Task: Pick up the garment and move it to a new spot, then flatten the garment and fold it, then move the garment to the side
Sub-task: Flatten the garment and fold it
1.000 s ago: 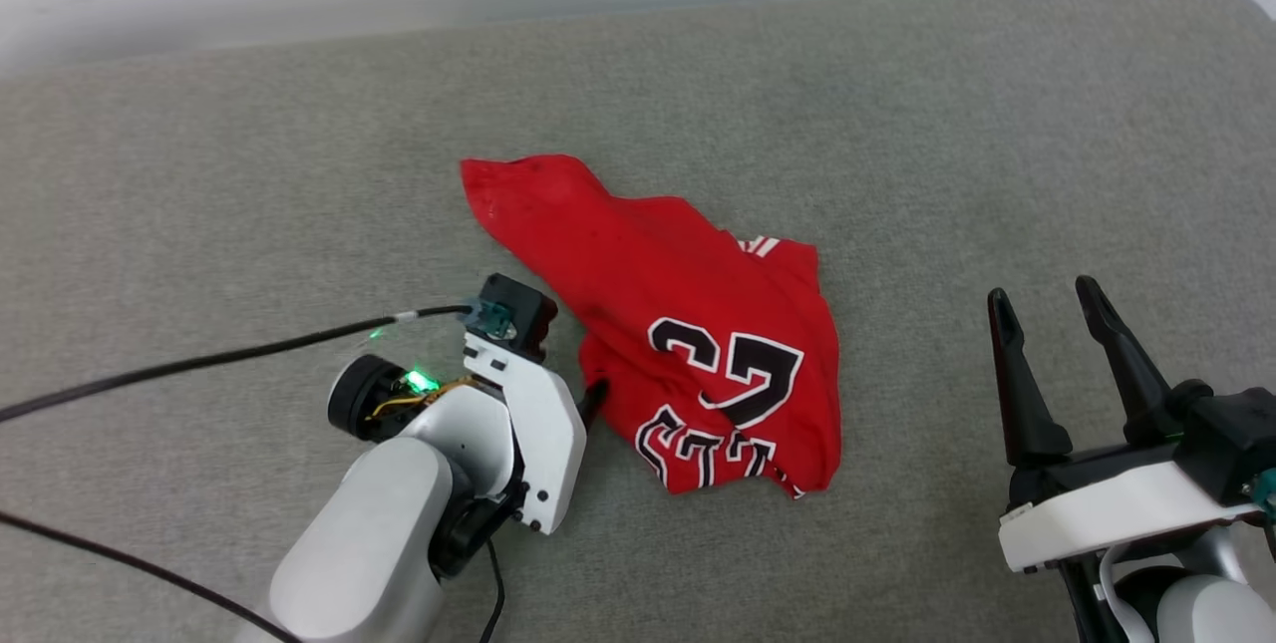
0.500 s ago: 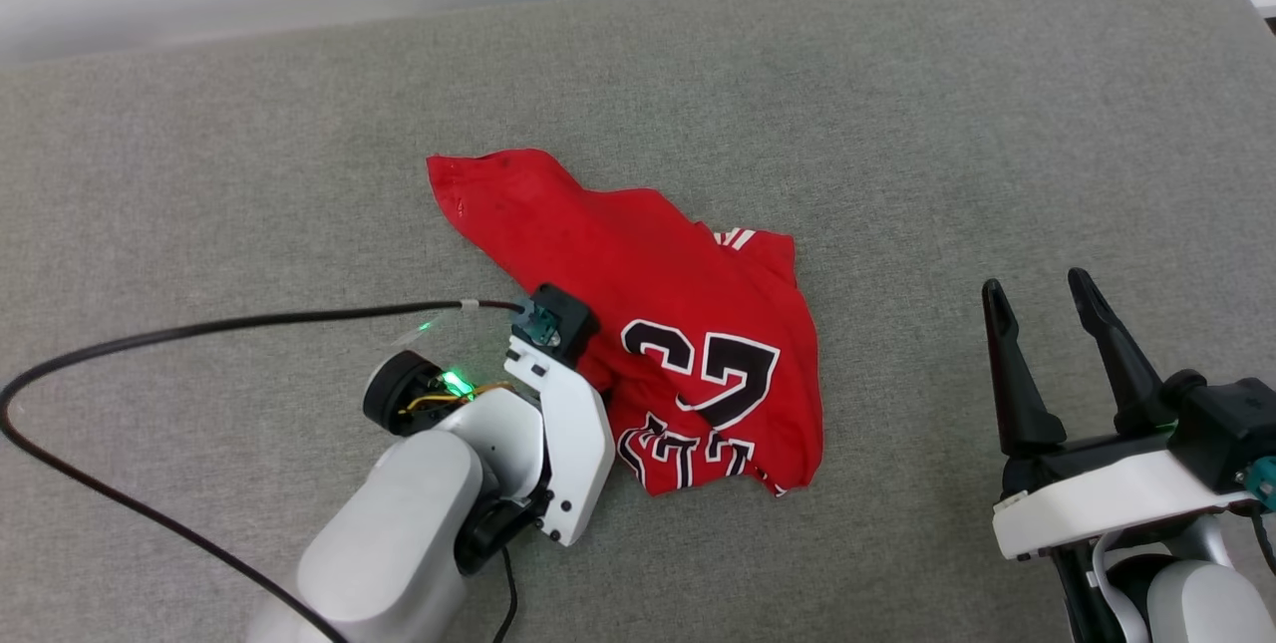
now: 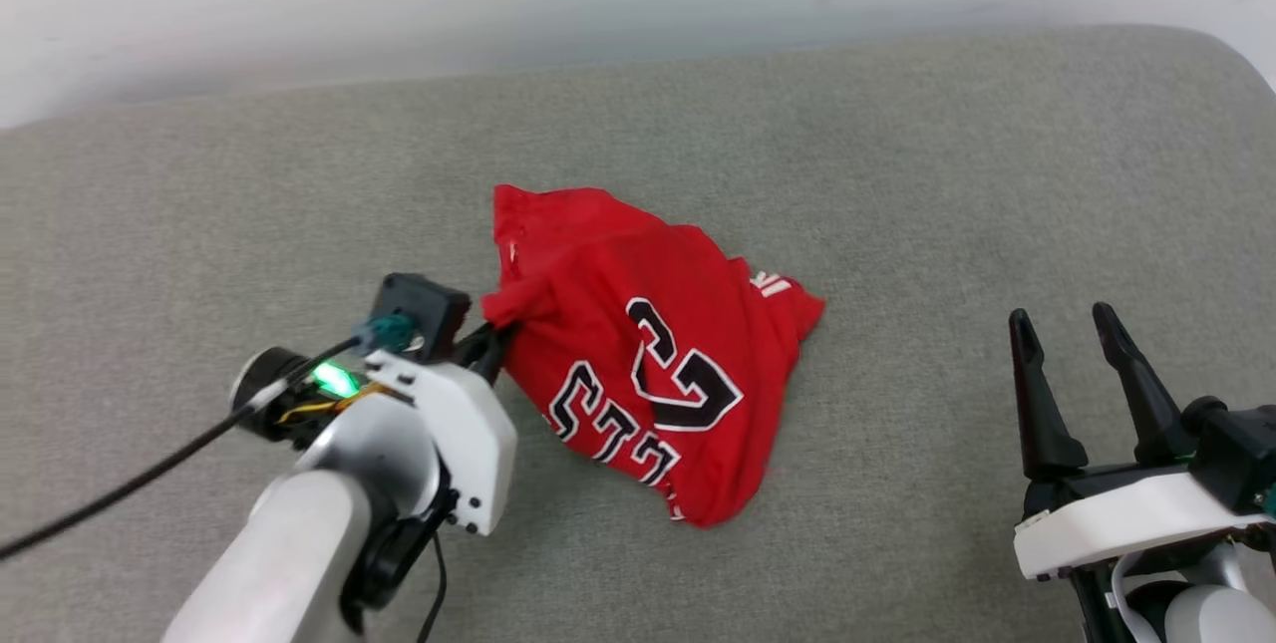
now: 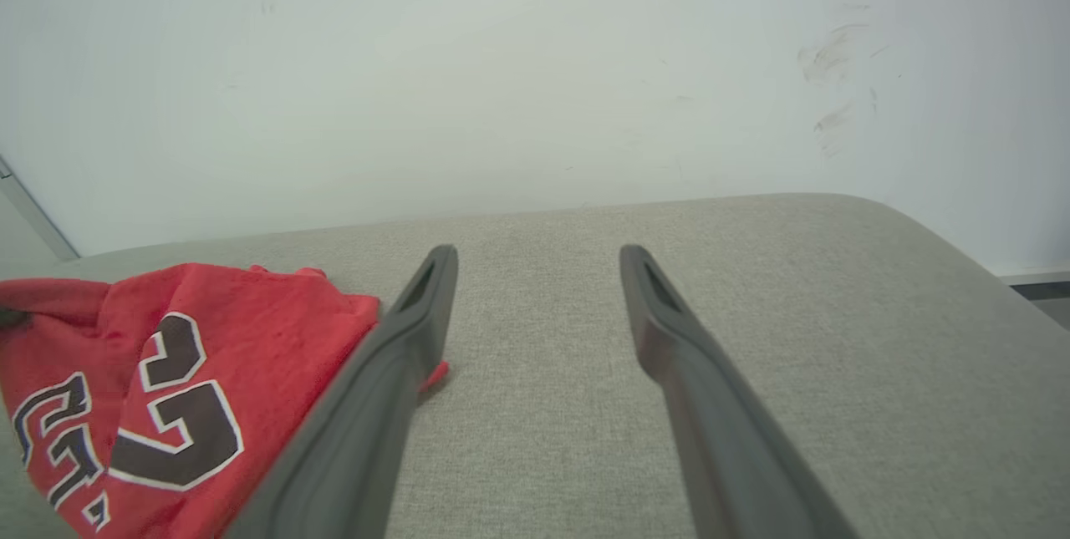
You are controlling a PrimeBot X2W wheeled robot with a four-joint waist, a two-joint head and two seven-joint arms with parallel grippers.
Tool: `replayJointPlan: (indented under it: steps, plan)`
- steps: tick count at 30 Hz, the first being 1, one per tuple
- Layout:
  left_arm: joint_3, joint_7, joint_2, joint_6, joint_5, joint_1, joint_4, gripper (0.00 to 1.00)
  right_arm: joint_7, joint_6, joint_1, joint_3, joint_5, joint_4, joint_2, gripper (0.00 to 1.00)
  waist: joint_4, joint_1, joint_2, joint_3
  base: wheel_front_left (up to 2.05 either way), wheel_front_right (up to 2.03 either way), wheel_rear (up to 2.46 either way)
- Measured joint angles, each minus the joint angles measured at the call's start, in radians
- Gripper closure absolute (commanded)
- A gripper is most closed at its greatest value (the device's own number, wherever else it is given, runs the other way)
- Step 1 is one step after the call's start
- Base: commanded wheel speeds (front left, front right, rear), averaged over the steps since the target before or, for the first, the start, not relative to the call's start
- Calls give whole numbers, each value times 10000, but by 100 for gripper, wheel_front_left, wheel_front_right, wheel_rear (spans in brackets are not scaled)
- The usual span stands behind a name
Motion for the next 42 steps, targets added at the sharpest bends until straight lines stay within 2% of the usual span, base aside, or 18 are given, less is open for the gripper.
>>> replayJointPlan:
  steps: [4,5,6,10,12,15,20,21,22,23,27,38,42]
  plan:
    - [510,140,466,688,-58,962,-1208,100,12,0,65,-44,17,21,0,0,218,0,0,-231,0,0,0]
    - [510,140,466,688,-58,962,-1208,100,12,0,65,-44,17,21,0,0,218,0,0,-231,0,0,0]
    - [788,230,560,1095,-255,1680,-1687,100,13,0,117,-33,44,27,0,0,282,0,0,-324,0,0,0]
    - [1396,180,449,1906,-920,3357,-1942,100,10,0,174,-15,90,35,0,0,315,0,0,-442,0,0,0]
    - [1605,58,249,2178,-1296,4118,-1824,100,10,0,230,-29,90,67,0,0,321,0,0,-498,0,0,0]
    - [1726,-27,-23,2364,-1770,5059,-1490,100,27,0,355,-48,88,81,0,0,313,0,0,-596,0,0,0]
    - [1685,-196,-238,2174,-2144,5481,-943,100,134,0,386,-90,27,46,0,0,328,-1,-1,-737,0,0,0]
    - [1649,-431,-309,2025,-2153,5466,-779,73,182,0,392,-96,-19,2,0,0,346,-1,0,-817,0,0,0]
    - [1649,-431,-309,2025,-2153,5466,-779,8,182,0,392,-96,-19,2,0,0,346,-1,0,-817,0,0,0]
    - [1643,-568,-336,1952,-2144,5423,-696,0,232,0,396,-98,-19,-19,0,0,356,-1,0,-859,0,0,0]
    - [1645,-1296,-328,1866,-1697,4966,-671,0,328,0,467,-119,-71,-128,0,0,377,-1,0,-1020,0,0,0]
    - [1967,-4560,-305,1772,-238,3617,-1262,0,573,0,662,-468,-52,-391,0,0,272,-1,0,-1163,0,0,0]
    - [2027,-5216,-307,1789,50,3448,-1540,0,761,0,714,-577,-90,-470,0,0,232,-1,0,-1090,0,0,0]
